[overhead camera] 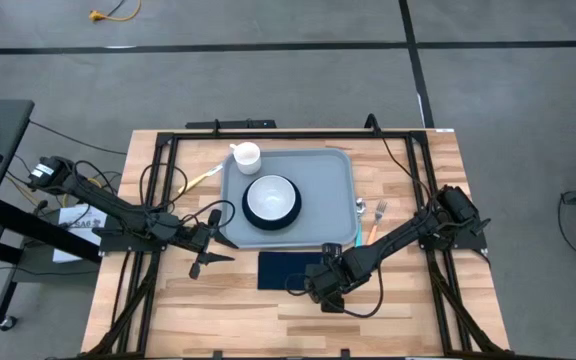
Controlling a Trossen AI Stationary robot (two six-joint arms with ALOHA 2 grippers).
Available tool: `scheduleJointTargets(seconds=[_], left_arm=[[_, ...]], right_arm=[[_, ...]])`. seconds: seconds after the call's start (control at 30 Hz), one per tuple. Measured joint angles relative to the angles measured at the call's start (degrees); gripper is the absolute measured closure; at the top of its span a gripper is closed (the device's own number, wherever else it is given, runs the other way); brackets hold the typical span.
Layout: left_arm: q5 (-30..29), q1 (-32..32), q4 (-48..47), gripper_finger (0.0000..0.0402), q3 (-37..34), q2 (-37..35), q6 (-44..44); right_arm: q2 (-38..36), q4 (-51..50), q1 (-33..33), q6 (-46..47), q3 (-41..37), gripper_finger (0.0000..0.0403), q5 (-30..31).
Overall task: Set up tray
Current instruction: Put the black napkin on the gray tray to the right of the black plate
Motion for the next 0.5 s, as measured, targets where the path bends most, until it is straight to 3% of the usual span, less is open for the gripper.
scheduleJointTargets(seconds=[0.23, 0.5], left_arm=[[0.0, 0.0, 0.0, 0.0267, 0.0, 0.0, 0.0], [0.0, 0.0, 0.0, 0.0267, 0.0, 0.0, 0.0]], right_arm=[[0.5, -0.2, 0.4, -0.1, 0.0, 0.0187, -1.0], [6.8, -0.2, 0.4, -0.4, 0.3, 0.0195, -2.4]])
